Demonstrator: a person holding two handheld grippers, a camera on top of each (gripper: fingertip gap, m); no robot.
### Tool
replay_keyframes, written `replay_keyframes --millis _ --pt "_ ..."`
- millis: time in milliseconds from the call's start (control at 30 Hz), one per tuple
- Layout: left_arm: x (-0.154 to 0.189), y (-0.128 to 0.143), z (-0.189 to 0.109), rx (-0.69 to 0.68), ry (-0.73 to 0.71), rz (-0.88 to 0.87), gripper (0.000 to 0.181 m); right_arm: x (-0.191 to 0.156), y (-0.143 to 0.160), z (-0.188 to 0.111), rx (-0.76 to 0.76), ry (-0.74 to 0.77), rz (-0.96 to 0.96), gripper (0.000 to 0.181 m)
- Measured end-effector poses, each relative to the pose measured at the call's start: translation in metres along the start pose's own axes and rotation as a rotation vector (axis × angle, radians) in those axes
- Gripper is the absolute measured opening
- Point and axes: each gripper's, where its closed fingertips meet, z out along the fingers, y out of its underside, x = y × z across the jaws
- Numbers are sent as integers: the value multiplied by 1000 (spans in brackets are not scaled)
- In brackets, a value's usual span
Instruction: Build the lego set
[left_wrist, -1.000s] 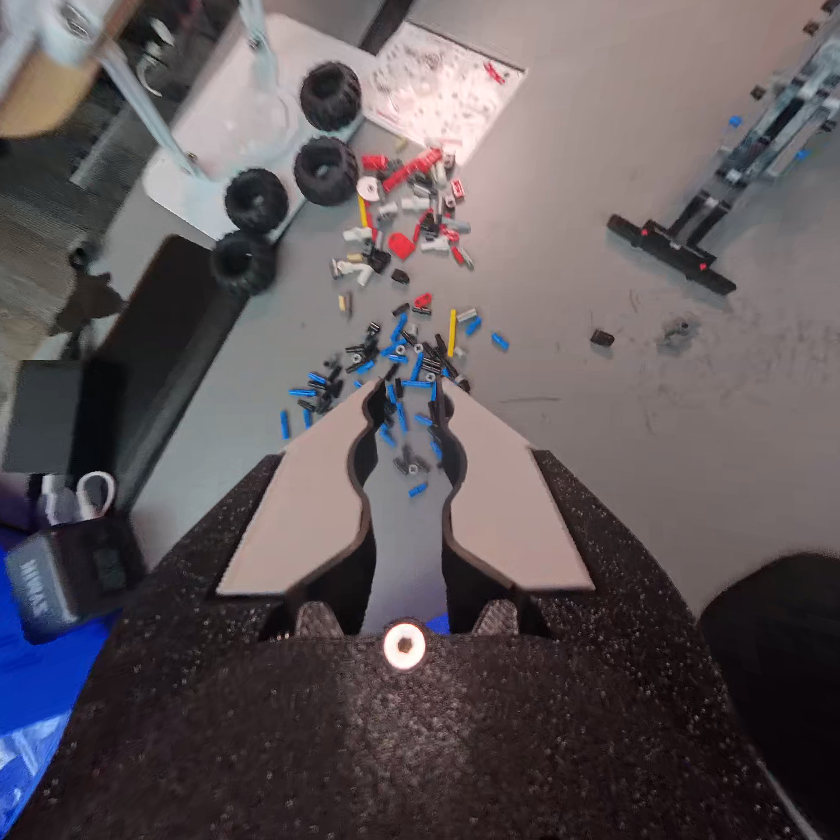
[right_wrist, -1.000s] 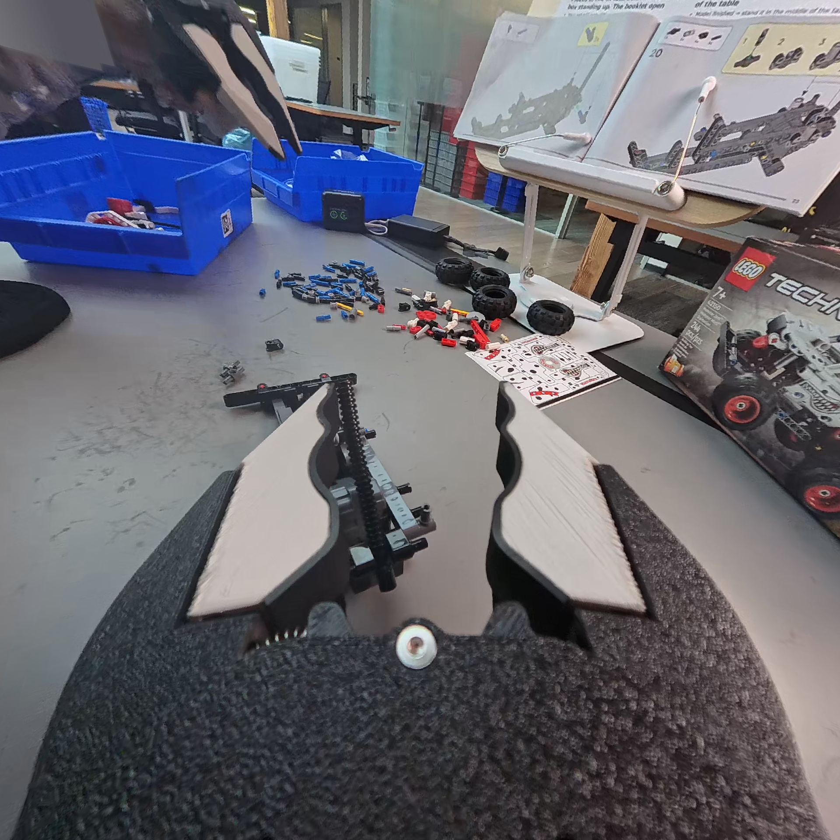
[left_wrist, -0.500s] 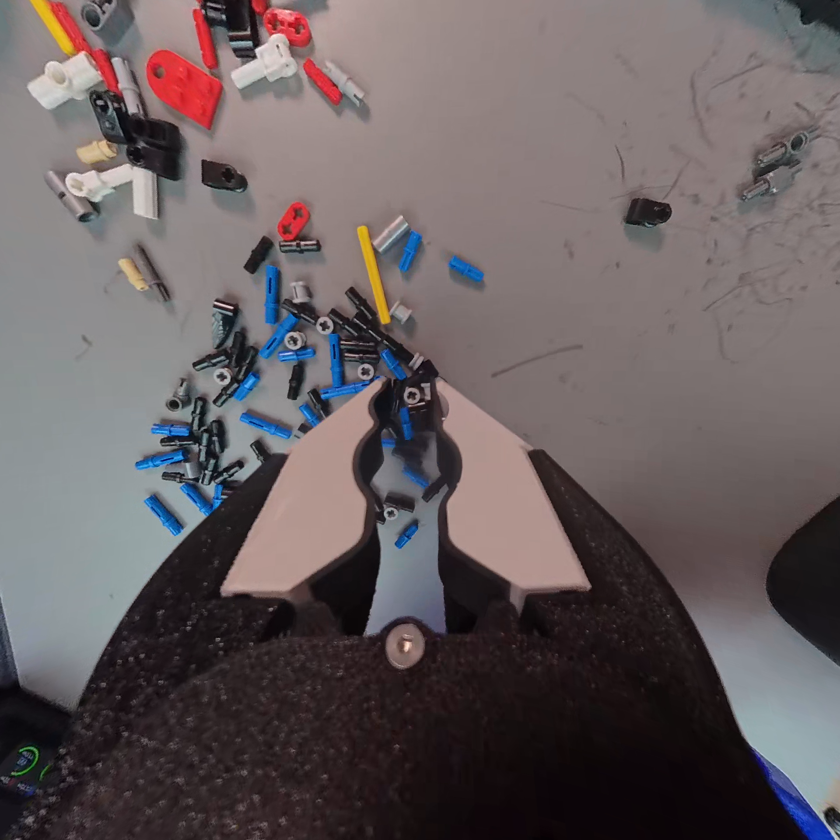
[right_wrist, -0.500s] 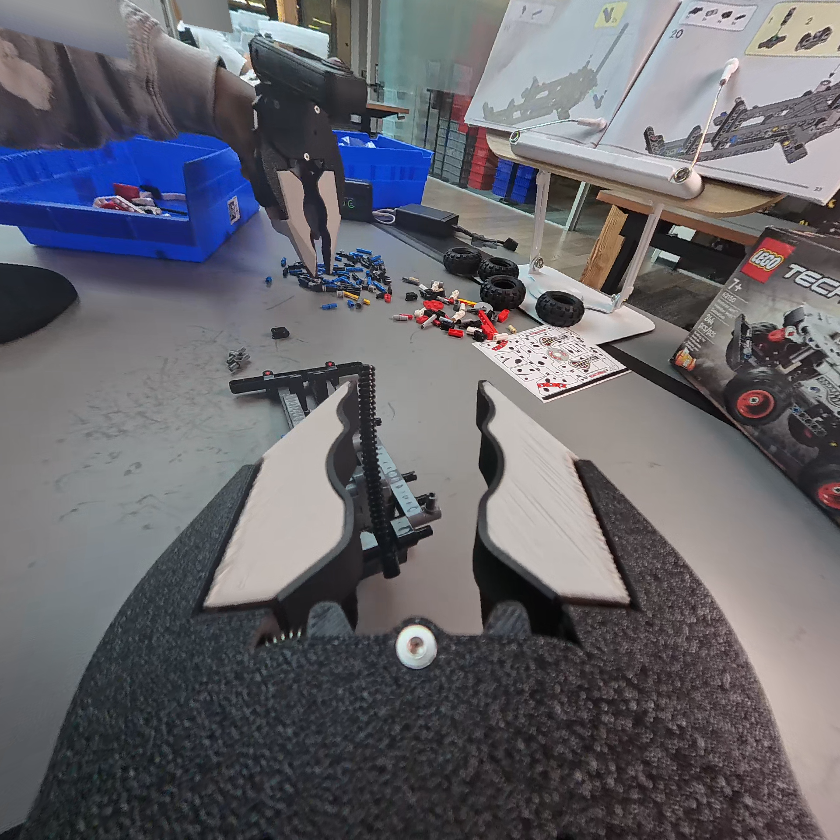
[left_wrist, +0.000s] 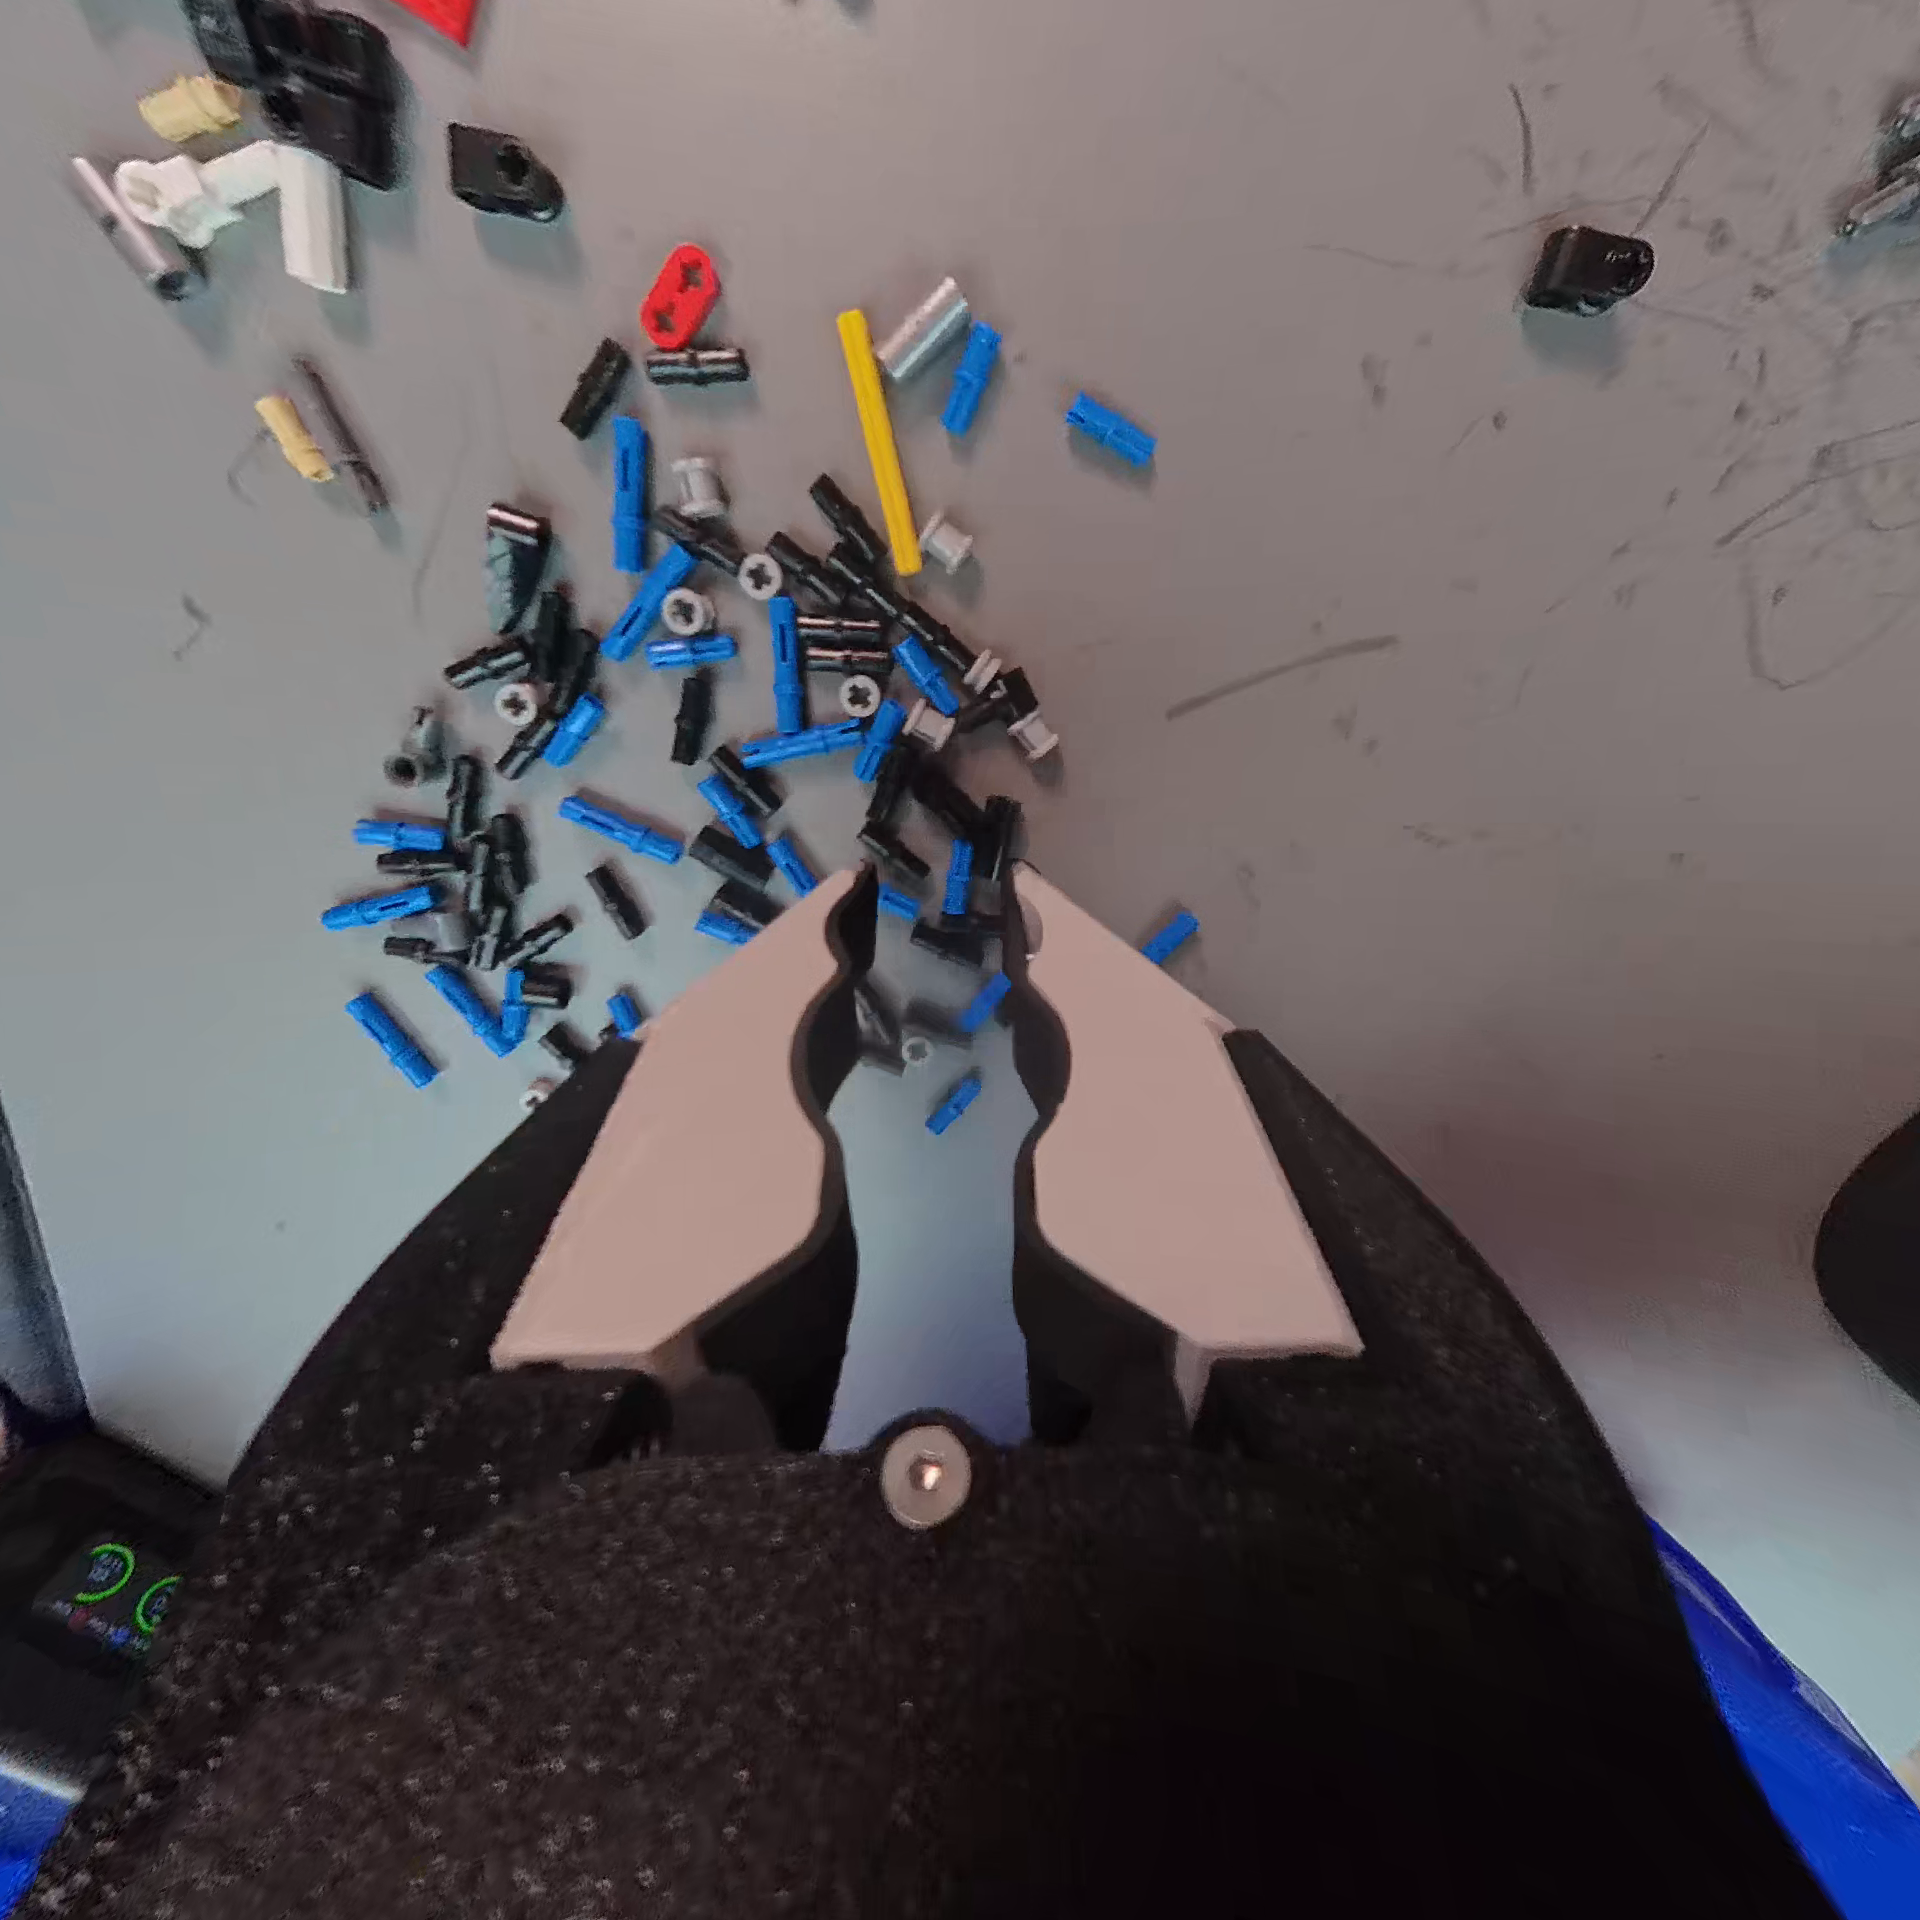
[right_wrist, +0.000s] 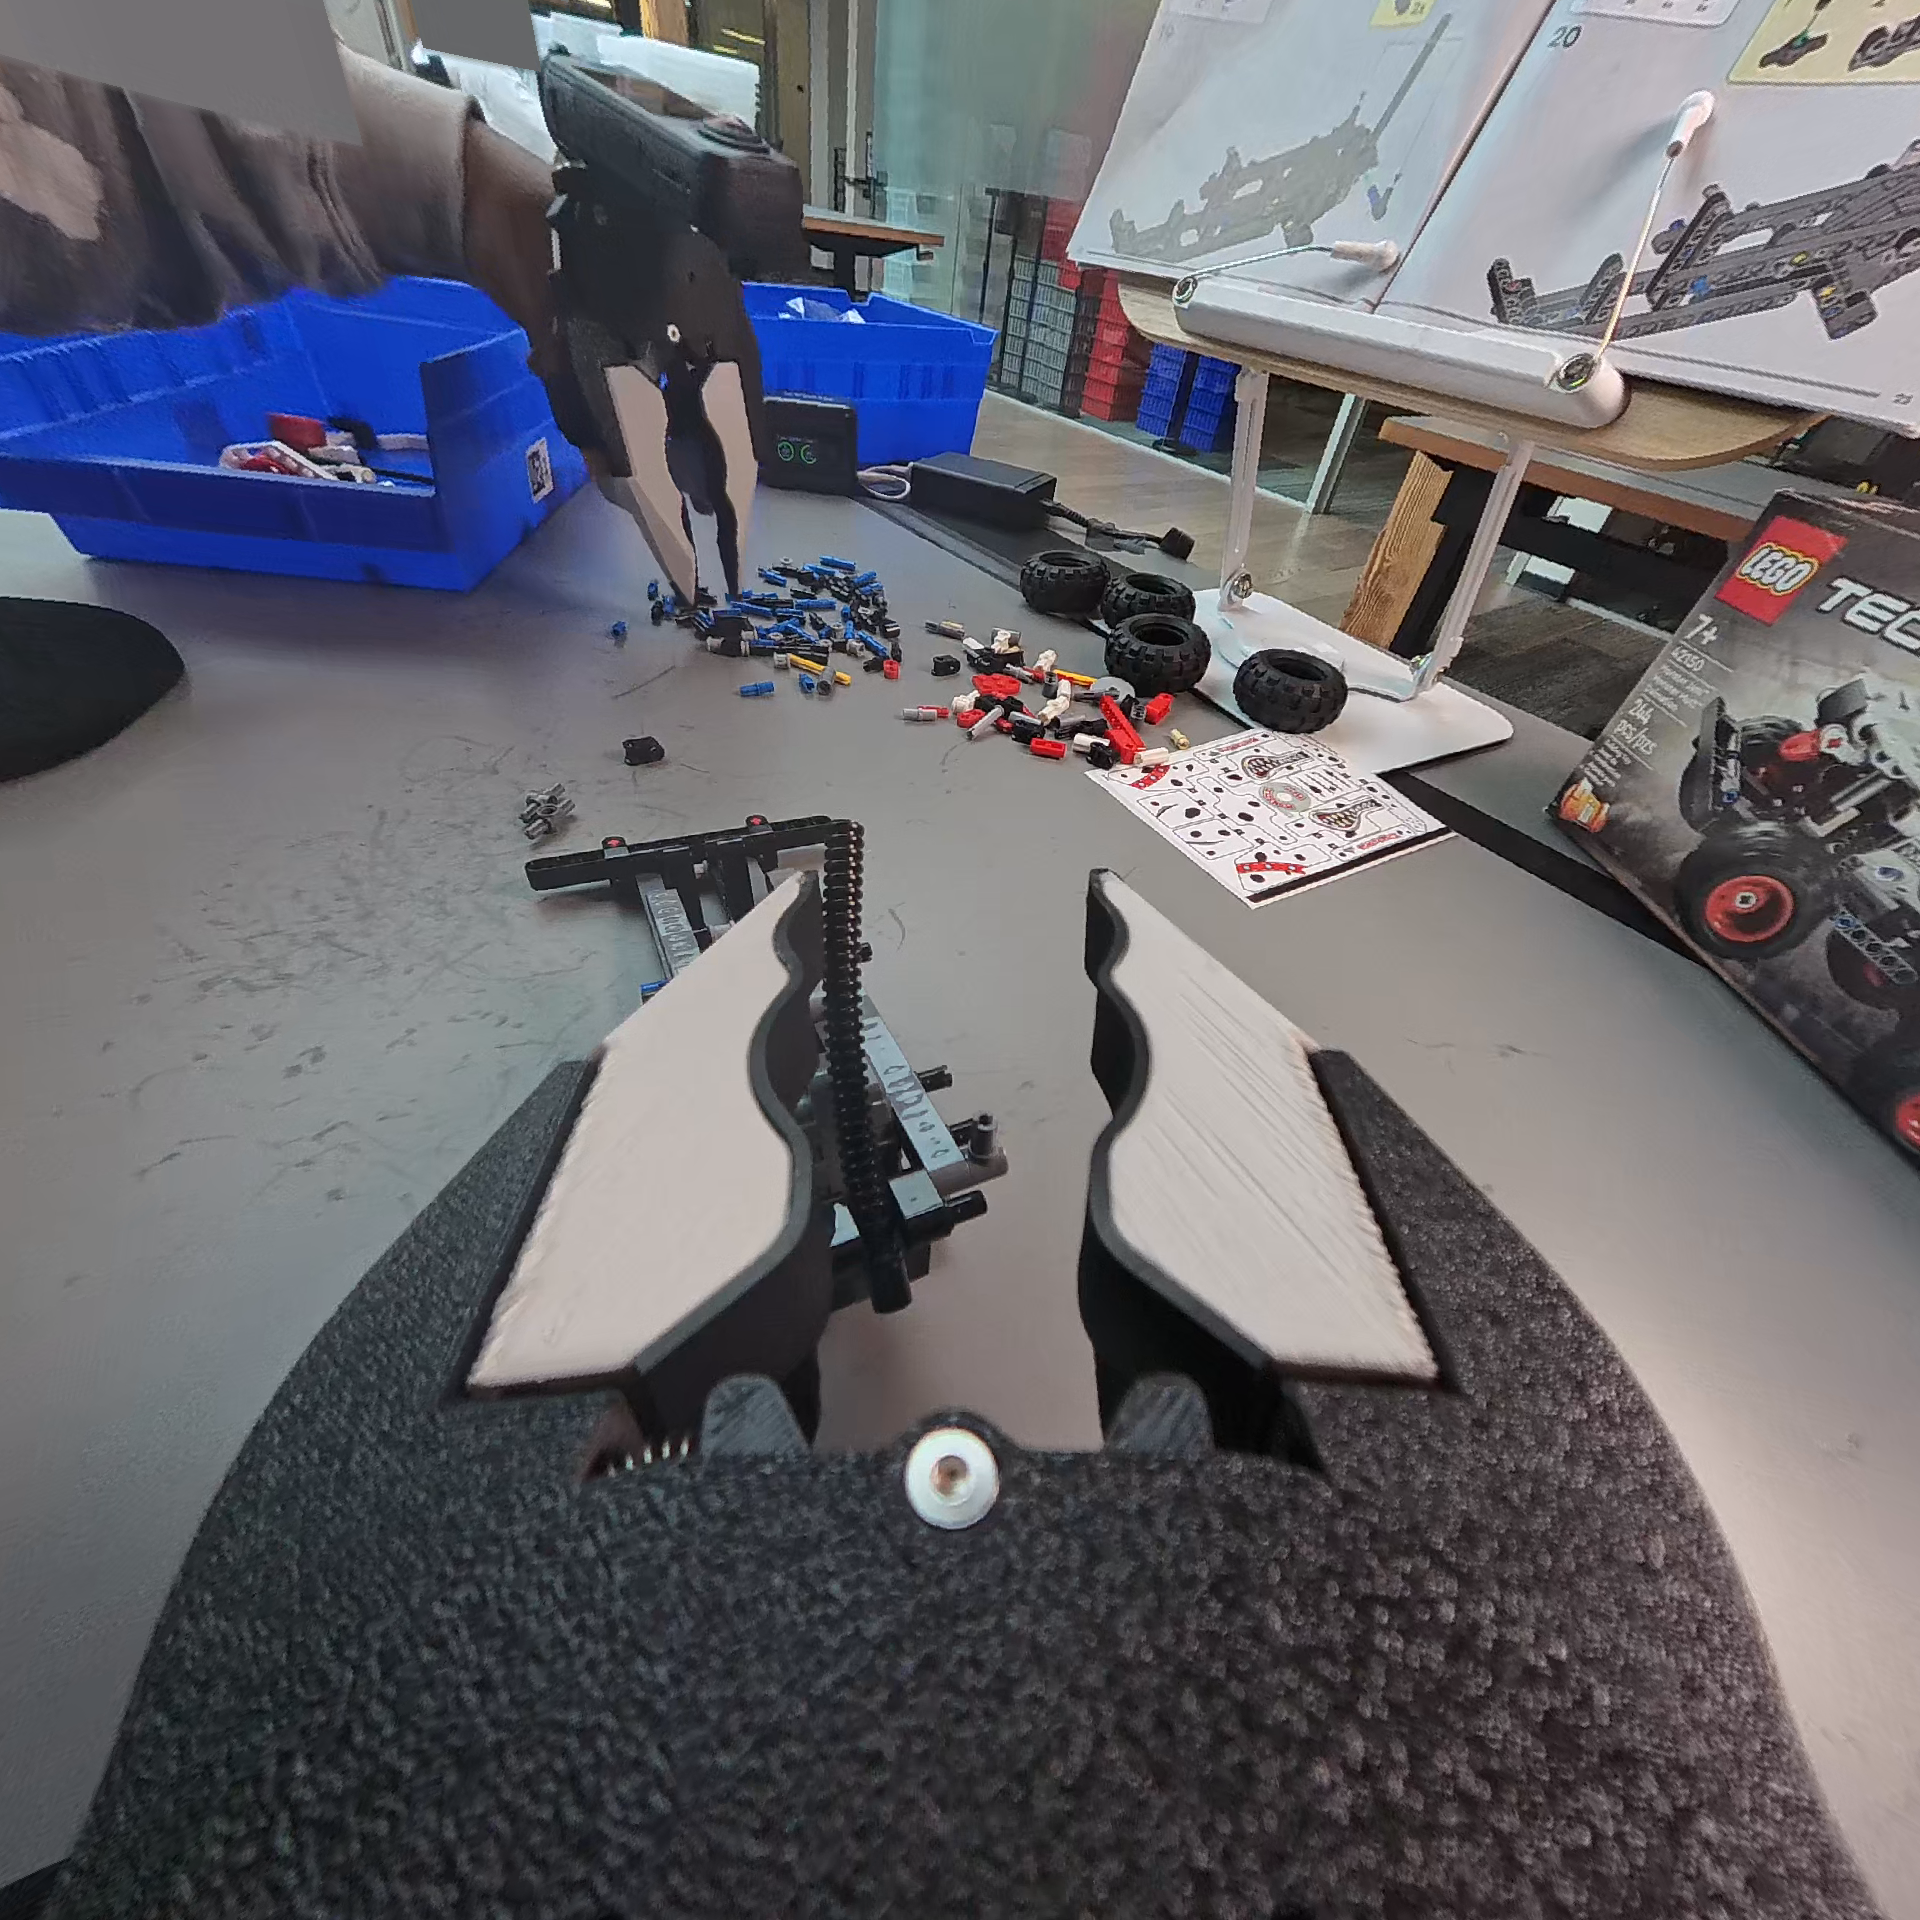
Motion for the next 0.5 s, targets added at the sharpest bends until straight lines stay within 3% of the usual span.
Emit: replay_keyframes --millis 233,500 --pt "-61 11 -32 87 -174 -197 27 0 0 0 -1 -2 5 49" --pt "-89 14 -16 84 -184 -275 27 1 1 0 -2 2 7 49"
